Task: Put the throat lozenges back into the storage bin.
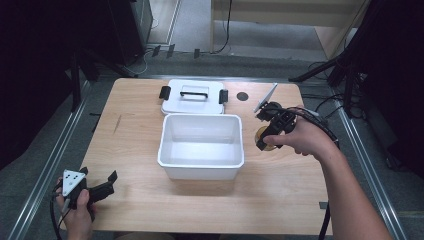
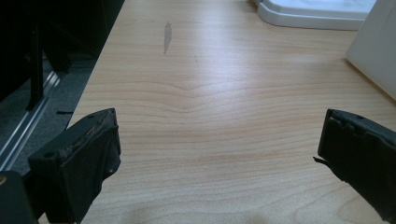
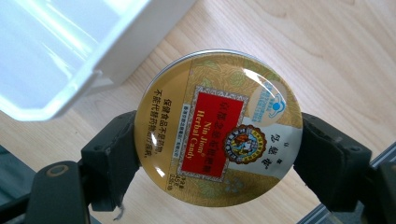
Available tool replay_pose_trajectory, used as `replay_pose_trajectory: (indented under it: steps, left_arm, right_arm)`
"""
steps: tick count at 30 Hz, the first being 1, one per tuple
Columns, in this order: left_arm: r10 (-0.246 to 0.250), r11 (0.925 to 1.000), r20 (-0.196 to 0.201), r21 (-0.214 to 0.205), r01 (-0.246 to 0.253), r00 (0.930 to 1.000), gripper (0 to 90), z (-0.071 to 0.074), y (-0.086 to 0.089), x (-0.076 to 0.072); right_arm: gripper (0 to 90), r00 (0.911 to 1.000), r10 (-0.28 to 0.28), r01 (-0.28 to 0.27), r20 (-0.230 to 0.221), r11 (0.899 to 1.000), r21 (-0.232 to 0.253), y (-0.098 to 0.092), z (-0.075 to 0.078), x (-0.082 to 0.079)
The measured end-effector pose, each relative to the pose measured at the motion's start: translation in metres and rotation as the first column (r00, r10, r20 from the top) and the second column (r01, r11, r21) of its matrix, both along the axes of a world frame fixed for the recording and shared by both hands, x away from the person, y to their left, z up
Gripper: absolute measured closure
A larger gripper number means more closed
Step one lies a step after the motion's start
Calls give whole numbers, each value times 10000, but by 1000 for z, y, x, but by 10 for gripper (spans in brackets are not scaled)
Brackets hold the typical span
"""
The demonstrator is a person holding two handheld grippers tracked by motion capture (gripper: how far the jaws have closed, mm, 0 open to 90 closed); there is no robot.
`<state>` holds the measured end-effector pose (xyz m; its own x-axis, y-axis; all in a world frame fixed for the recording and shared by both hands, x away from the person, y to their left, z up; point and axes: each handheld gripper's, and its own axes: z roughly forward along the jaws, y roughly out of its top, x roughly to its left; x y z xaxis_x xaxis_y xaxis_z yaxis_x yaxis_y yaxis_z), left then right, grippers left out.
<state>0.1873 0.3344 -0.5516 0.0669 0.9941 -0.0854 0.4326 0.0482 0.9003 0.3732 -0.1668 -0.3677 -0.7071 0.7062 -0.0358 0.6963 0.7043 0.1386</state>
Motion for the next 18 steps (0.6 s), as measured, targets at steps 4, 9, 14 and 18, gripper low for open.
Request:
replay_pose_trajectory:
  steps: [4, 9, 14, 18]
  left_arm:
    - [-2, 10000, 25, -39, 2, 10000, 0, 0, 0, 0]
    - [-20, 10000, 18, -46, 20, 10000, 0, 0, 0, 0]
    - [-55, 10000, -22, -62, 55, 10000, 0, 0, 1, 0]
    - [-69, 10000, -36, -68, 69, 10000, 0, 0, 1, 0]
  right_arm:
    - [204, 9999, 120, -120, 82, 9999, 0, 8, 4, 1]
    - [204, 9995, 297, -296, 108, 9995, -77, 19, 7, 2]
    - [204, 9988, 462, -461, 151, 9989, -97, 29, 9, 3]
    - [204, 9979, 624, -622, 160, 9980, -100, 37, 10, 3]
